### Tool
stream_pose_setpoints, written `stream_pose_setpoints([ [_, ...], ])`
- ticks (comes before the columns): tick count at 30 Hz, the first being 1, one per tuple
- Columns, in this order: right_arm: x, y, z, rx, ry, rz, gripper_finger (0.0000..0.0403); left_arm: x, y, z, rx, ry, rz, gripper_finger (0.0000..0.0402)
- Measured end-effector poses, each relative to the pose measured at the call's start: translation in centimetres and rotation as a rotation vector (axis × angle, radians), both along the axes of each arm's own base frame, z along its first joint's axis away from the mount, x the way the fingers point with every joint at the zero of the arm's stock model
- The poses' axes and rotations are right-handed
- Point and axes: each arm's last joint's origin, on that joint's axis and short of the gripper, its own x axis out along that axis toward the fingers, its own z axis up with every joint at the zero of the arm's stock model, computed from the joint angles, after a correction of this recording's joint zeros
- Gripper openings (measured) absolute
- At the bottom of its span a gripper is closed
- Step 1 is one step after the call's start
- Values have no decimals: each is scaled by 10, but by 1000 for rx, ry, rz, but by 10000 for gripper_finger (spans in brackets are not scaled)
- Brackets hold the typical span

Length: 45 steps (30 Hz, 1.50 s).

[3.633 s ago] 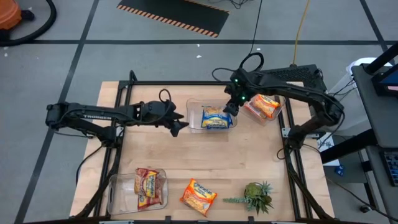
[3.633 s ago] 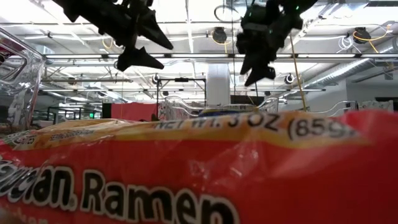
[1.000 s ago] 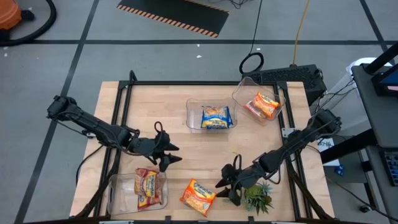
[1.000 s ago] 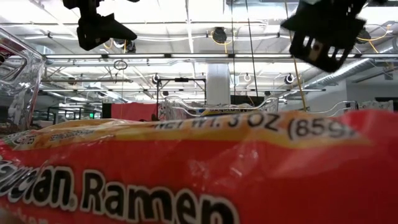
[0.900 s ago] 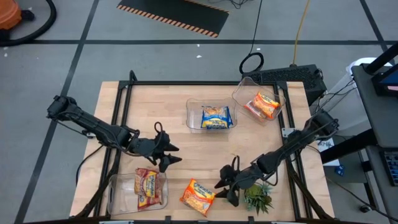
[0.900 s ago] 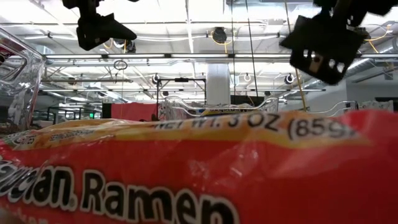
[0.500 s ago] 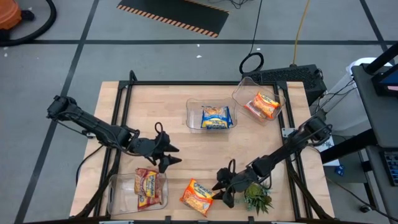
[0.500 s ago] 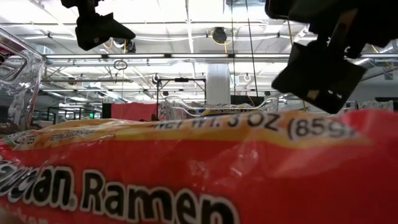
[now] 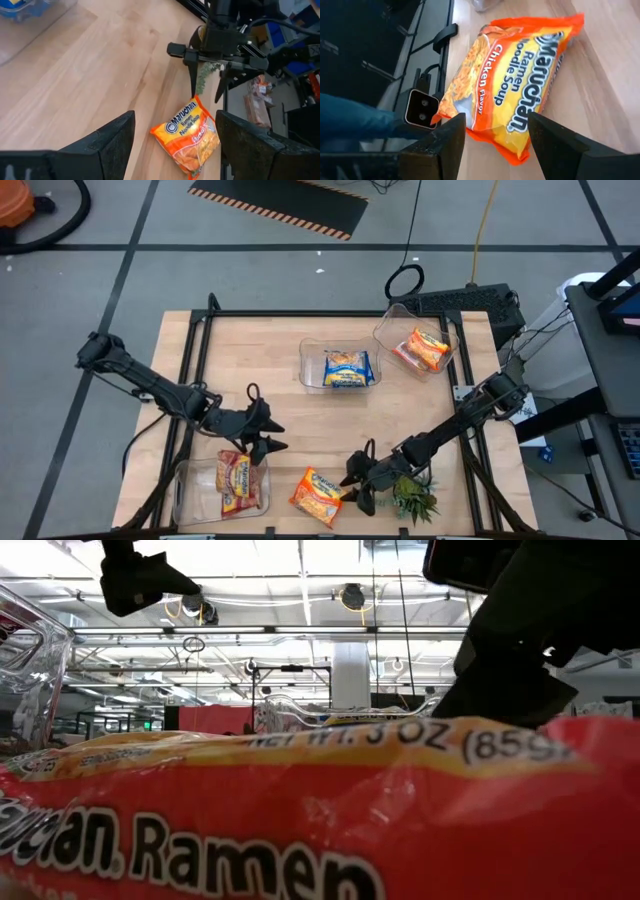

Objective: Sort Maruchan noodles
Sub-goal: Put the orange noodle pack into the top right transparent bin

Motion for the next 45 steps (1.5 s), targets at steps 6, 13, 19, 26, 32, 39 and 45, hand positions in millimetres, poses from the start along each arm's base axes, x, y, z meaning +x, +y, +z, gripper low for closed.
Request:
stream_pose_setpoints([
  [6, 0, 0, 0, -86, -43, 61, 208, -5, -5, -3, 3, 33, -4, 280],
  [13, -9, 5, -6, -123, 29, 87, 208, -5, -5, -3, 0, 38, -1, 280],
  [19, -10, 3, -9, -176, 36, 108, 208, -4, -3, -3, 14, 32, 21, 280],
  [26, -7, -7, -12, -209, 31, 136, 208, -2, 1, -3, 19, 32, 42, 280],
  [32, -18, -19, -28, -185, 32, 126, 208, -1, 5, -3, 21, 31, 56, 280],
  [39, -22, -22, -31, -170, 26, 162, 208, 0, 7, -3, 22, 31, 64, 280],
  [45, -22, -15, -27, -152, -15, 179, 208, 0, 7, -3, 28, 31, 62, 280],
])
